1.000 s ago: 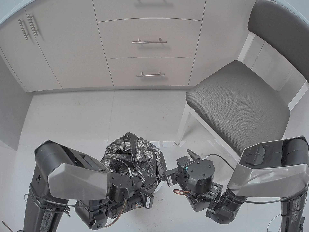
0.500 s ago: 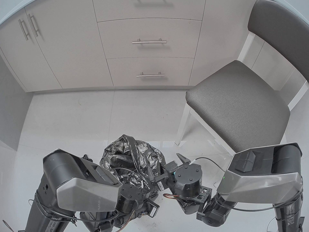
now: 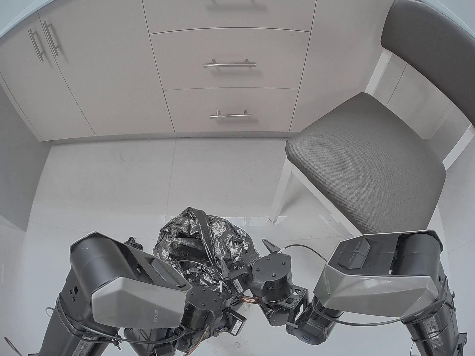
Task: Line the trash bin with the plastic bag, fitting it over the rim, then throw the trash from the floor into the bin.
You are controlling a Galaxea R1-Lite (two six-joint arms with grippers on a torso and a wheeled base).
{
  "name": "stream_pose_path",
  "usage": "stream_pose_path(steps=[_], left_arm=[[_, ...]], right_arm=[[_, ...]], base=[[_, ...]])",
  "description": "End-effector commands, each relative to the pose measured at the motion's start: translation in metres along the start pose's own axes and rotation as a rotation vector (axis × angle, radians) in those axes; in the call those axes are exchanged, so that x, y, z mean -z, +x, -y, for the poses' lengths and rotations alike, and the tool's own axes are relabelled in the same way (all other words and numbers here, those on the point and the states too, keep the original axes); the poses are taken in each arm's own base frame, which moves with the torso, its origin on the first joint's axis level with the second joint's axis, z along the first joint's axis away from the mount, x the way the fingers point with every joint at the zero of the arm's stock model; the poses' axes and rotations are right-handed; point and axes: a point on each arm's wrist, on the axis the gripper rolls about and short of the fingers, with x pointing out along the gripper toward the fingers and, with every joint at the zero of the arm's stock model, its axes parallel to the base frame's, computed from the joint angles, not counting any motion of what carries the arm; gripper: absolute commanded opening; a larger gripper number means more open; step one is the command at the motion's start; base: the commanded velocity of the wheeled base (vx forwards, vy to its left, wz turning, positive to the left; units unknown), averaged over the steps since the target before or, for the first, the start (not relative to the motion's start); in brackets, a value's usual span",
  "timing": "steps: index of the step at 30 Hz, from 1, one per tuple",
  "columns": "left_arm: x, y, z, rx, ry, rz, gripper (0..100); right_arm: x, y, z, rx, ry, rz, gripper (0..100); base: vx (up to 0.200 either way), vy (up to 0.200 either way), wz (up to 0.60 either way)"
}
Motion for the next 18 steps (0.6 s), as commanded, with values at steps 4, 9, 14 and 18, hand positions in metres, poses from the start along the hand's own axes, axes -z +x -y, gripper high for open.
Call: stream_pose_path(steps=[4, 9, 14, 18], left_arm=[[-0.0004, 0.0001, -0.0008, -0.002, -0.004, 0.002, 0], [0.0001, 0.0003, -0.0008, -0.003, -0.002, 0.000, 0], [-0.0019, 0.0010, -0.0031, -0.010, -0.008, 0.008, 0], [-0.0030, -0.0017, 0.0002, -0.019, -0.007, 0.011, 0]], right_arm=[[0.0111, 0.0143, 0.0035, 0.025, -0.001, -0.019, 100], [0.0141, 0.0162, 0.0063, 0.033, 0.000, -0.025, 100], [0.0138, 0.0162, 0.0057, 0.032, 0.001, -0.024, 0], [0.0148, 0.0158, 0.0065, 0.033, 0.000, -0.027, 0]], base=[[0.000, 0.000, 0.00], [0.000, 0.000, 0.00], [0.000, 0.000, 0.00], [0.000, 0.000, 0.00]])
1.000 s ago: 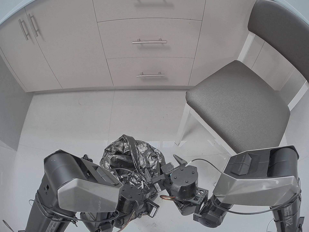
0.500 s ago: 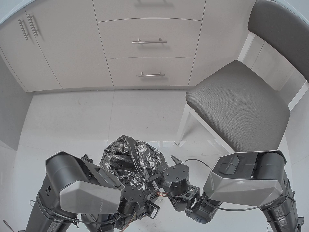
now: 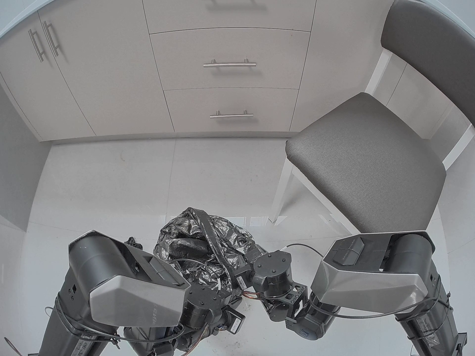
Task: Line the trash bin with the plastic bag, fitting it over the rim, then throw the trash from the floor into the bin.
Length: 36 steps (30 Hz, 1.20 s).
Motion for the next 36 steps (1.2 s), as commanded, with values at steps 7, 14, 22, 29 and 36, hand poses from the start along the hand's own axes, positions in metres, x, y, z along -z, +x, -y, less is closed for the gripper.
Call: stream_pose_path(steps=[7, 14, 22, 29, 36], left_arm=[[-0.002, -0.003, 0.011, -0.021, 0.017, 0.012, 0], [-0.001, -0.001, 0.010, -0.033, 0.016, 0.013, 0], [-0.002, -0.001, 0.011, -0.033, 0.014, 0.016, 100], [-0.013, -0.005, 0.010, -0.033, -0.006, 0.053, 100], [-0.036, -0.013, 0.003, -0.093, -0.076, 0.134, 100]], right_arm=[[0.001, 0.000, 0.000, 0.000, -0.001, -0.001, 0], [0.000, -0.001, 0.001, 0.000, 0.002, 0.001, 0], [0.000, -0.002, 0.001, 0.005, 0.001, -0.001, 0], [0.000, -0.002, 0.002, 0.010, 0.002, 0.000, 0], [0.003, -0.004, 0.005, 0.014, -0.002, -0.012, 0]], base=[[0.000, 0.000, 0.00], [0.000, 0.000, 0.00], [0.000, 0.000, 0.00], [0.000, 0.000, 0.00], [0.000, 0.000, 0.00]])
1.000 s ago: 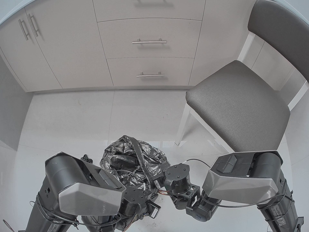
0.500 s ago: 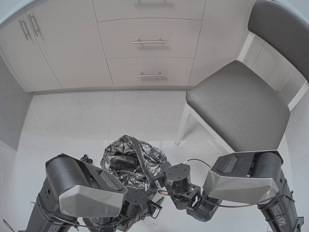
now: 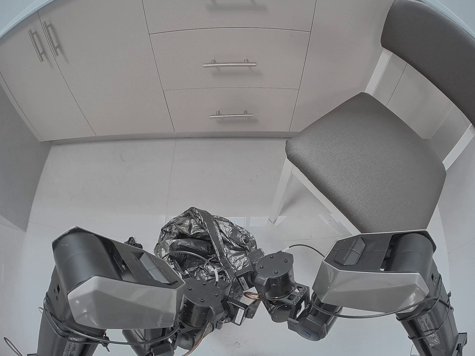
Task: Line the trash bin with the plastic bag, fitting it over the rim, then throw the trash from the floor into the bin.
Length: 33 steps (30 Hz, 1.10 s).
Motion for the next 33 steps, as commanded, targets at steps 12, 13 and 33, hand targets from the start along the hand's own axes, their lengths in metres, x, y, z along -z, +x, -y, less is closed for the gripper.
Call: stream_pose_path(steps=[12, 13, 33], left_arm=[[-0.017, -0.003, -0.011, -0.096, 0.033, 0.057, 100], [-0.016, -0.002, -0.013, -0.100, 0.031, 0.056, 100], [-0.016, 0.009, -0.029, -0.148, 0.008, 0.063, 100]], right_arm=[[0.002, -0.001, 0.012, 0.027, 0.006, -0.003, 0], [0.002, -0.001, 0.013, 0.029, 0.009, 0.000, 0], [0.005, 0.013, 0.040, 0.126, 0.028, -0.006, 0]], base=[[0.000, 0.000, 0.00], [0.000, 0.000, 0.00], [0.000, 0.000, 0.00]])
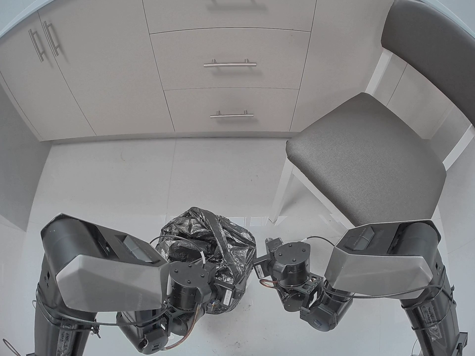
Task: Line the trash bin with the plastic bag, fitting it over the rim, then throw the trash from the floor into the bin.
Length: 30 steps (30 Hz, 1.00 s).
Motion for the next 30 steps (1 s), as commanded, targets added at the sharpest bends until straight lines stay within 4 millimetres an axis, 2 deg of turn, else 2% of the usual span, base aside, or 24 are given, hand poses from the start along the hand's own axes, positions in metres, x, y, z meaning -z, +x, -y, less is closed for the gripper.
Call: stream_pose_path(steps=[1, 7, 13, 15, 20, 22, 24, 30], left_arm=[[0.002, 0.002, 0.001, 0.006, 0.000, 0.000, 100], [0.002, 0.002, 0.000, 0.004, -0.001, 0.000, 100], [-0.008, 0.000, -0.007, -0.009, -0.010, 0.025, 100], [-0.013, 0.002, -0.015, -0.033, -0.017, 0.039, 100], [-0.044, 0.007, -0.055, -0.139, -0.065, 0.144, 100], [-0.044, 0.007, -0.055, -0.139, -0.065, 0.144, 100], [-0.064, 0.004, -0.079, -0.167, -0.086, 0.212, 100], [-0.079, 0.003, -0.103, -0.203, -0.103, 0.267, 100]], right_arm=[[0.000, 0.002, 0.005, 0.013, 0.003, -0.003, 0], [-0.008, -0.006, 0.002, -0.005, -0.003, 0.011, 0], [-0.020, -0.006, 0.008, 0.009, -0.008, 0.033, 0], [-0.022, -0.006, 0.010, 0.013, -0.007, 0.037, 0], [-0.028, -0.005, 0.015, 0.026, -0.026, 0.049, 0], [-0.028, -0.005, 0.015, 0.026, -0.026, 0.049, 0], [-0.028, -0.008, 0.010, 0.013, -0.037, 0.052, 0], [-0.031, -0.013, 0.002, 0.003, -0.064, 0.058, 0]], base=[[0.000, 0.000, 0.00], [0.000, 0.000, 0.00], [0.000, 0.000, 0.00], [0.000, 0.000, 0.00], [0.000, 0.000, 0.00], [0.000, 0.000, 0.00], [0.000, 0.000, 0.00], [0.000, 0.000, 0.00]])
